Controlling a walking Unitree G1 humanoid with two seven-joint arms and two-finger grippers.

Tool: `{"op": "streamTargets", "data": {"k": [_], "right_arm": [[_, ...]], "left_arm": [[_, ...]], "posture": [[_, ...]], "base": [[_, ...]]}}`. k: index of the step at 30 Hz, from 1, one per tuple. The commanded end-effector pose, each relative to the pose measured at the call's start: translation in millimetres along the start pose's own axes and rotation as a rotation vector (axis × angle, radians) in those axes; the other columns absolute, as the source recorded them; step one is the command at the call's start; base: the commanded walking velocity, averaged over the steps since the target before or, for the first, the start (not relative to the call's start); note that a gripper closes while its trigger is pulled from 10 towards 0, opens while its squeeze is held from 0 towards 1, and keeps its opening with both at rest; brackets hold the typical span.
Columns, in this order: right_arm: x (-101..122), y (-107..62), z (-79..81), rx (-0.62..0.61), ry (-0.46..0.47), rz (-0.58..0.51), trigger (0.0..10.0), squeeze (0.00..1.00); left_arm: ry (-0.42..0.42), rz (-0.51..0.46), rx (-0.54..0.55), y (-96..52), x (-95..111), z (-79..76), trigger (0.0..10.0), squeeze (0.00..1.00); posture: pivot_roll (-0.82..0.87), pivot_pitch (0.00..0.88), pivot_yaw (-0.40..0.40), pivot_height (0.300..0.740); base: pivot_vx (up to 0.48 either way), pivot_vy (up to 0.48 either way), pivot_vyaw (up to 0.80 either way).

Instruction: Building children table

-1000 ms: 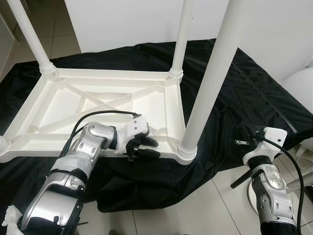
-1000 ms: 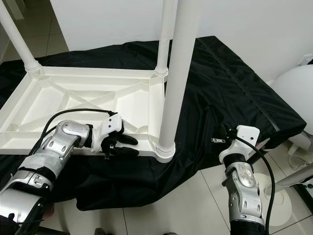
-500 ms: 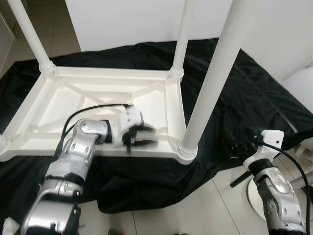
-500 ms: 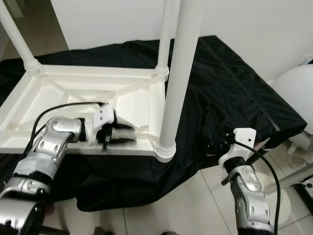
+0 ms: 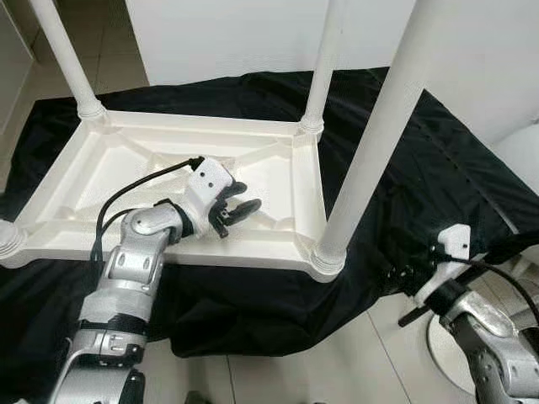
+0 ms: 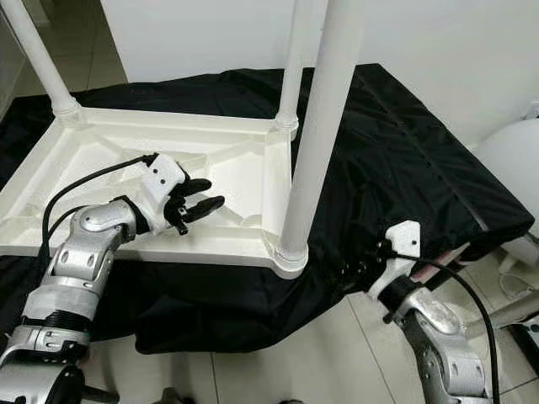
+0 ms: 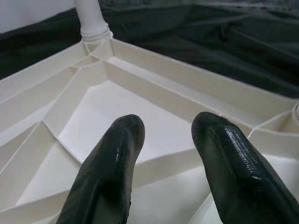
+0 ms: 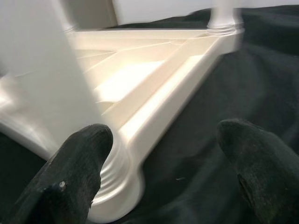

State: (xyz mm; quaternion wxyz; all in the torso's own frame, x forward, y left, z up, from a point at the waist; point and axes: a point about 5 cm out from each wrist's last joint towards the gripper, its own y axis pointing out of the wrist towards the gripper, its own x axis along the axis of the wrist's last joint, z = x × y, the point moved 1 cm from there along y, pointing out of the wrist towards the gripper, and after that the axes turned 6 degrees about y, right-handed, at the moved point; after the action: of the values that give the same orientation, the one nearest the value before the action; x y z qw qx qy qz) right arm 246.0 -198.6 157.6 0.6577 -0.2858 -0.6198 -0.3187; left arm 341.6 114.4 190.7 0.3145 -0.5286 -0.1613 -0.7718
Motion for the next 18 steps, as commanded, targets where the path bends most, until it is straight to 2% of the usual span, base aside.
{"op": "streamTargets", "data": {"k": [1,7,12,13,14,15,16,18], "right_arm": [[0.4,2.8,12.0,0.103,-0.015,0.025,10.0,0.0],[-0.8,5.9,17.5,0.162,-0.014,0.053,10.0,0.0],[-3.1,18.1,16.8,0.165,-0.047,0.057,10.0,0.0],[-3.0,29.2,11.6,0.109,-0.07,0.032,10.0,0.0],[-3.0,29.2,11.6,0.109,-0.07,0.032,10.0,0.0],[-4.1,41.8,7.1,0.054,-0.069,0.012,10.0,0.0],[-4.1,41.8,7.1,0.054,-0.069,0.012,10.0,0.0],[-4.3,57.4,3.0,-0.006,-0.084,-0.017,10.0,0.0]], "left_arm": [[-0.024,0.004,-0.001,0.8,-1.0,-5.9,10.0,0.0],[-0.02,0.019,0.032,1.2,-0.4,-8.2,10.0,0.0],[-0.02,0.028,0.052,2.9,0.7,-10.4,10.0,0.0],[-0.031,0.024,0.048,4.3,1.8,-13.5,10.0,0.0],[-0.031,0.024,0.048,4.3,1.8,-13.5,10.0,0.0],[-0.056,0.028,0.038,5.4,1.6,-18.6,10.0,0.0],[-0.056,0.028,0.038,5.4,1.6,-18.6,10.0,0.0],[-0.1,0.033,0.017,6.3,0.9,-27.3,10.0,0.0]], "posture": [[-0.03,0.036,-0.012,0.74],[-0.03,0.027,-0.01,0.74],[-0.04,0.019,-0.009,0.74],[-0.03,0.017,-0.012,0.74],[-0.03,0.017,-0.012,0.74],[-0.03,0.017,-0.012,0.74],[-0.03,0.017,-0.012,0.74],[-0.03,0.014,-0.016,0.74]], "base": [[0.0,0.0,0.0],[0.0,0.0,0.0],[0.0,0.0,0.0],[0.0,0.0,0.0],[0.0,0.0,0.0],[0.0,0.0,0.0],[0.0,0.0,0.0],[0.0,0.0,0.0]]}}
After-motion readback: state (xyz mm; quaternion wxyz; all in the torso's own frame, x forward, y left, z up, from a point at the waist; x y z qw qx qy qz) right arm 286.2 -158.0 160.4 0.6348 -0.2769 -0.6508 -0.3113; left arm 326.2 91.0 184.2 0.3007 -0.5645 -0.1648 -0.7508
